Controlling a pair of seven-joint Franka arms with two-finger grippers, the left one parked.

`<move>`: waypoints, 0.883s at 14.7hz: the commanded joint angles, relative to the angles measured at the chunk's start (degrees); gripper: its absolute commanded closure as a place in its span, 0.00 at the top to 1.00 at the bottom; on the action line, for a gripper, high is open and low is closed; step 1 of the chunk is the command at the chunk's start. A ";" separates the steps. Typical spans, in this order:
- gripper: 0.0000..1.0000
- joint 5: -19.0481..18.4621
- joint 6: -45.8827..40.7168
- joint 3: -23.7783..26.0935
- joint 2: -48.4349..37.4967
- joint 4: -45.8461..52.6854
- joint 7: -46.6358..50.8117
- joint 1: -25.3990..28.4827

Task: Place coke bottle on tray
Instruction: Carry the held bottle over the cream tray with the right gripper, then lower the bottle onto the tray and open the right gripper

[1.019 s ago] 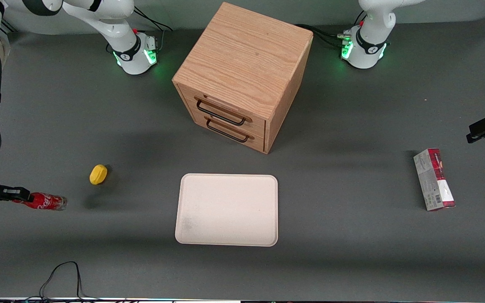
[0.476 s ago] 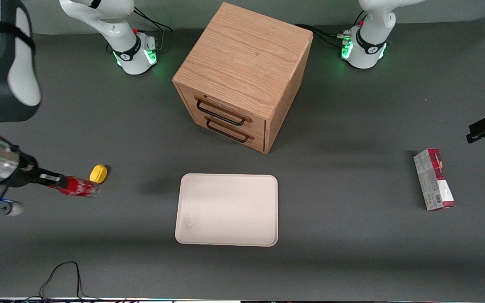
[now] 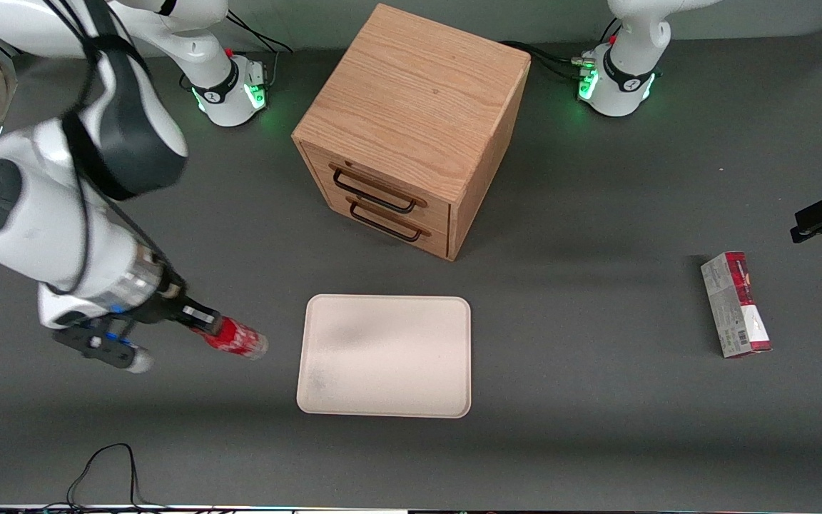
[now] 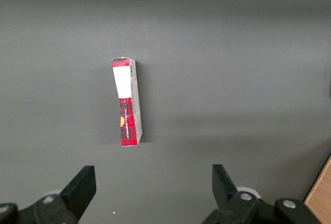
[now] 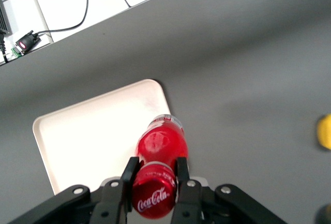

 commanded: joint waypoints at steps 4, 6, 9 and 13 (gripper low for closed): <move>0.00 -3.68 8.23 -0.04 8.90 1.47 3.76 3.60; 0.00 -5.16 10.43 -0.04 11.62 1.21 3.50 4.48; 0.00 -6.93 12.81 -0.04 13.48 -0.03 2.71 4.57; 0.32 -6.93 15.44 -0.13 14.97 -0.12 2.44 4.57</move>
